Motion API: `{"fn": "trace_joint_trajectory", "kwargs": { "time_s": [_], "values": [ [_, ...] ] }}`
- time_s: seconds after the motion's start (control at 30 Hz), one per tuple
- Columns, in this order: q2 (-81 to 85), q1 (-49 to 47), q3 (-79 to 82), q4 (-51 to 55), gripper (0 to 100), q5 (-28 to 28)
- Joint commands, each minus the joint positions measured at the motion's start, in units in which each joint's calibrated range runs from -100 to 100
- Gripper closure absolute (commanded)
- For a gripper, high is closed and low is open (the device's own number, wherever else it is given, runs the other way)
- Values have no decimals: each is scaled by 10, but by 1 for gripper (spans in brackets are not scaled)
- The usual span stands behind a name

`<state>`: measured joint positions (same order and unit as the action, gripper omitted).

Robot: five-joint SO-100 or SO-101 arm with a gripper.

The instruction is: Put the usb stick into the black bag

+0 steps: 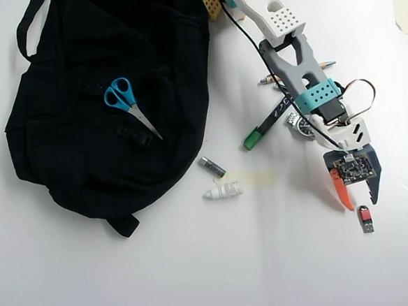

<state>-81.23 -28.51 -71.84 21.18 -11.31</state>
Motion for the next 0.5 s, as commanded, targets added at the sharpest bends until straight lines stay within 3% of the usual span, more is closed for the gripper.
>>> {"fn": "trace_joint_trajectory", "kwargs": {
  "time_s": [0.0, 0.47],
  "values": [
    [3, 3, -5, -49, 84, 16],
    [-56, -24, -5, -170, 84, 44]
  ]
}}
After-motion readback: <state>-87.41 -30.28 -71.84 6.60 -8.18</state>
